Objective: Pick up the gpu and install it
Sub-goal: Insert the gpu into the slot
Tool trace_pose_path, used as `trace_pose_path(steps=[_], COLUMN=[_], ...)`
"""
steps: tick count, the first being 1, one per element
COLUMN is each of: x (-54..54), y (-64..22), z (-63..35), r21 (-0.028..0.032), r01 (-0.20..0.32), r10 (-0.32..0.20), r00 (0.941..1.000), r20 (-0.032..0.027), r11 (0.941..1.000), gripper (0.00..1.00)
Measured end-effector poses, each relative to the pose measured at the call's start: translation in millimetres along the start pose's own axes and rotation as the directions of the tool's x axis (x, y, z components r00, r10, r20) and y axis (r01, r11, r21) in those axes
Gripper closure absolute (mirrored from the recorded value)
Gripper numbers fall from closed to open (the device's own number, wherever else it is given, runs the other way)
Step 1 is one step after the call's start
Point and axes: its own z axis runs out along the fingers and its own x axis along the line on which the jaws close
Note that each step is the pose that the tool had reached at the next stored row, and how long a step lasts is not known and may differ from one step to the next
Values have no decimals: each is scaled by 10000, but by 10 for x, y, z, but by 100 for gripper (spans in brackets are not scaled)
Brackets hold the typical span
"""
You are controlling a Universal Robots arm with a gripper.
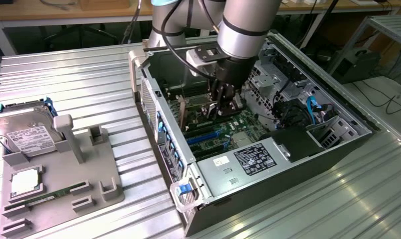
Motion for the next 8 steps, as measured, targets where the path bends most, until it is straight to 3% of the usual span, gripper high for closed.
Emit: trace_pose_path(steps=[8], x=[9], y=[72], z=[97], r21=[-1], r01=[1], r10=[-1], r00=[10000], r20=[0], r11=[10000], gripper=[72])
